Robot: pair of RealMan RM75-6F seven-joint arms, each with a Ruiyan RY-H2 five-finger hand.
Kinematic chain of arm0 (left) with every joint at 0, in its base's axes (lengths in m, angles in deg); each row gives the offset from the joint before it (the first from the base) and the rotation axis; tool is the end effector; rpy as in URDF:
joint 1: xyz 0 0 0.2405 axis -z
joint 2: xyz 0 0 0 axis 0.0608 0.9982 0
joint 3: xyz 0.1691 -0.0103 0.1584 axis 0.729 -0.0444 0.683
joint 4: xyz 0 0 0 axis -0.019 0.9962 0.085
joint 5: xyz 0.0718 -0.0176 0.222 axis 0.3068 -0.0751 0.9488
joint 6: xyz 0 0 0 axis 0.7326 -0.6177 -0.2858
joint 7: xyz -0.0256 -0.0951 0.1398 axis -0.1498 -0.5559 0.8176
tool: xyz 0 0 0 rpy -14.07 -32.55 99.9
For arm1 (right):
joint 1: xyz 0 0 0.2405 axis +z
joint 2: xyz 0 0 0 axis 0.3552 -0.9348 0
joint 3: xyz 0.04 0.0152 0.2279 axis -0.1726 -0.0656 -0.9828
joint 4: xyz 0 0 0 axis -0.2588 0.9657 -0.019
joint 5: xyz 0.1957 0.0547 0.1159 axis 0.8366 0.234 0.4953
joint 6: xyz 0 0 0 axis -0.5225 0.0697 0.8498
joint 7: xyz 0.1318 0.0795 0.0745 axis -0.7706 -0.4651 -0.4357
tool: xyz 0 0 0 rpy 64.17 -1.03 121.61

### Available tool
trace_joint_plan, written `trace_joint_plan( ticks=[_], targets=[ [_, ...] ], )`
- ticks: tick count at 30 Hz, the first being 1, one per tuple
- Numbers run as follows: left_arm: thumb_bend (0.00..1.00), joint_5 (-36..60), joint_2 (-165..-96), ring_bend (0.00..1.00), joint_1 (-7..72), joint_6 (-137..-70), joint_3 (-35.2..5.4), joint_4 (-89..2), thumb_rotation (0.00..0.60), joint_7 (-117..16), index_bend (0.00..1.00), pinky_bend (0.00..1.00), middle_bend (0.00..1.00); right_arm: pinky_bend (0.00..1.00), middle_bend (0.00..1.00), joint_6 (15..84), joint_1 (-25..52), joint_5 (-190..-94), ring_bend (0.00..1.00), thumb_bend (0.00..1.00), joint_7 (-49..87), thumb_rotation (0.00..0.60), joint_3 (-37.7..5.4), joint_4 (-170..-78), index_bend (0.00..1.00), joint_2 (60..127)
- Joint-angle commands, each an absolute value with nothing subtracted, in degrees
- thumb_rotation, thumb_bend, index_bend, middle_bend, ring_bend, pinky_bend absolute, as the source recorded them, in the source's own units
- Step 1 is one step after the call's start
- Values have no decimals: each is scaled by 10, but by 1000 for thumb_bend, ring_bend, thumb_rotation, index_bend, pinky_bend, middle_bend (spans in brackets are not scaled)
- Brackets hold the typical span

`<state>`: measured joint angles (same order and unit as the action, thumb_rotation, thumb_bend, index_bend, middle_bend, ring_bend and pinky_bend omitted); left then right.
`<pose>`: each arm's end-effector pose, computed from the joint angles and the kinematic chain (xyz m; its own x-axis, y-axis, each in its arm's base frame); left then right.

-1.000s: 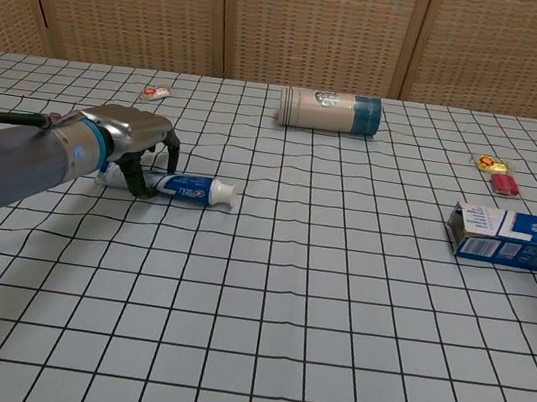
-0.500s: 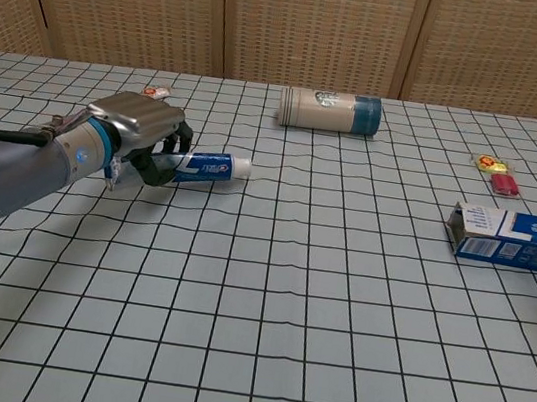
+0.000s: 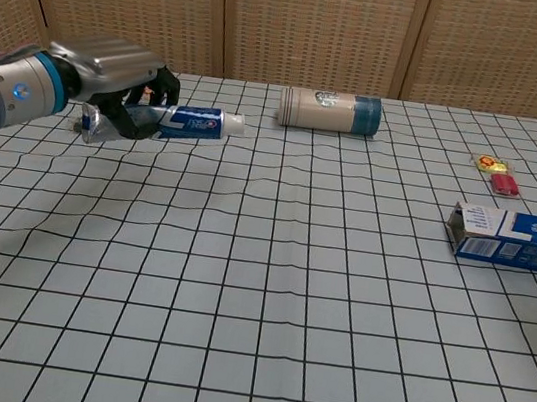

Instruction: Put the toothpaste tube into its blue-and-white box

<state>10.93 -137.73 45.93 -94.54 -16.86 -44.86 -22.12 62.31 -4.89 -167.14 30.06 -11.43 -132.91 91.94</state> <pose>-0.1213 0.4066 -0.0382 0.6427 0.0945 0.7602 0.7296 -0.3779 -0.5699 -0.2414 -0.2680 0.0304 0.4365 -0.0261 0.8993 -0.8790 -0.2255 0.4201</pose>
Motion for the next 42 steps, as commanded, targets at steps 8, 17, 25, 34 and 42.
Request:
trace_joint_plan(
  ticks=[8,17,25,34,42],
  targets=[
    [705,181,-1275,608,433,-966,-162,-529,600,-282,908,556,577,180,52,489,48,-1535,0,250,392,600,-205,-1371,227,906],
    [705,200,-1226,608,419,-984,-168,-574,600,-298,908,556,577,187,61,416,90,-1408,0,270,442,600,-219,-1330,236,909],
    [704,202,-1222,608,418,-983,-167,-583,600,-295,908,556,577,192,87,394,98,-1372,22,274,430,600,-203,-1290,263,915],
    [705,195,-1225,607,415,-983,-168,-583,600,-289,908,556,577,215,104,379,109,-1363,47,275,405,600,-193,-1245,276,933],
    [705,198,-1220,608,411,-986,-167,-589,600,-292,908,556,577,225,119,347,126,-1332,62,276,396,600,-190,-1185,289,957]
  ],
)
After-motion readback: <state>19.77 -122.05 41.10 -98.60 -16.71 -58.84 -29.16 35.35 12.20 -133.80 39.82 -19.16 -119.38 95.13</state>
